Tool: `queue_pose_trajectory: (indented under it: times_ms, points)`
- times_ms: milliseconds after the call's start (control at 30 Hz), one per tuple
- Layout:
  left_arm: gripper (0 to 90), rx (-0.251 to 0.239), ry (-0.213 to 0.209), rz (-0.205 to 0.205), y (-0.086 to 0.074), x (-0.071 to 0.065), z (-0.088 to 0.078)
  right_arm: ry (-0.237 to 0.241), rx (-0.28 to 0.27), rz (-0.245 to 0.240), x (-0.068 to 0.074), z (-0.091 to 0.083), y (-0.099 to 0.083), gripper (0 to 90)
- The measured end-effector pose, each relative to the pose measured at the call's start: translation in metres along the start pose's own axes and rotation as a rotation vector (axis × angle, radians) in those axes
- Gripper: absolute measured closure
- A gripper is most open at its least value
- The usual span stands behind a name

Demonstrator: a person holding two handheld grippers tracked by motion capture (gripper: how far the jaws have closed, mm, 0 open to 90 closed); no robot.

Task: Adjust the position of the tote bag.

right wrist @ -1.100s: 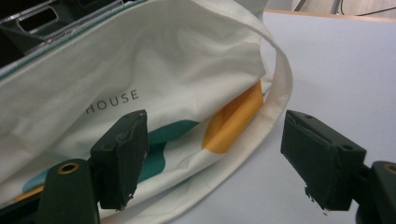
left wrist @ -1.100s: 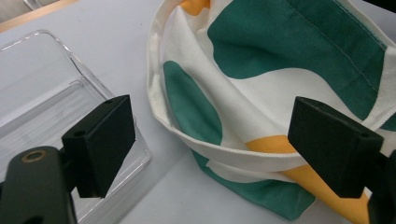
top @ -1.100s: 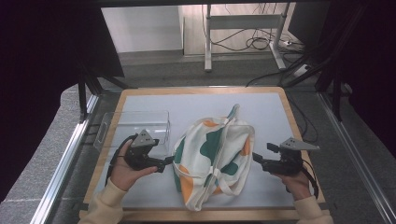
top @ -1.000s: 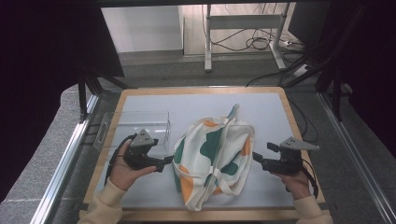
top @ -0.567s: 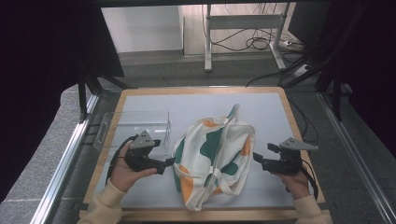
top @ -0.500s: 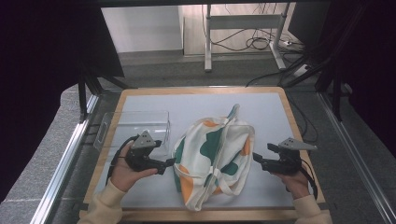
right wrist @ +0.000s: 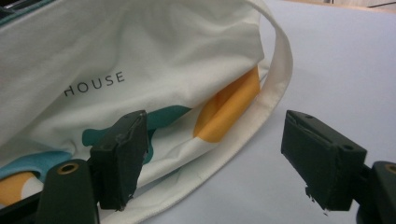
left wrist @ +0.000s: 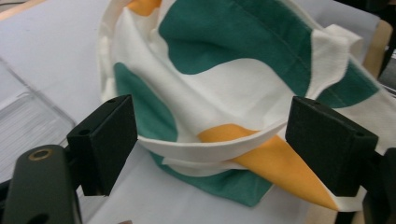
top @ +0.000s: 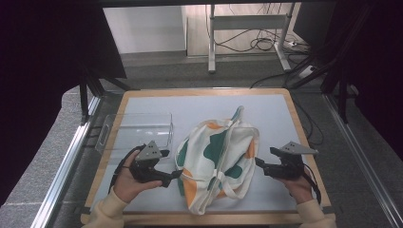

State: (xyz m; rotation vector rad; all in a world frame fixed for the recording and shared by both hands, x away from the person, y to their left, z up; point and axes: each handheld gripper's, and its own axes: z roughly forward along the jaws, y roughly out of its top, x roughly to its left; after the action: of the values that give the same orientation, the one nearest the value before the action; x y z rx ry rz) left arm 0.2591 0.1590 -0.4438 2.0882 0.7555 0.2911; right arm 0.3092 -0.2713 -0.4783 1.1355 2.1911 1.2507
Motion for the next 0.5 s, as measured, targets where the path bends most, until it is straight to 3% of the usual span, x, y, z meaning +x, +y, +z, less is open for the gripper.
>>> queue_pose_trajectory:
  times_ms: [200,300,500]
  points:
    - [16.9,-0.013,-0.052,0.017,0.002,-0.015,0.001,-0.011,-0.010,0.009,-0.001,-0.002,0.001,22.5]
    - [16.9,-0.030,-0.085,0.006,0.001,-0.023,0.000,-0.012,-0.018,0.016,0.000,-0.002,0.002,22.5]
    - [16.9,-0.048,-0.119,0.045,0.004,-0.040,-0.001,-0.015,-0.001,0.009,0.002,0.000,0.000,22.5]
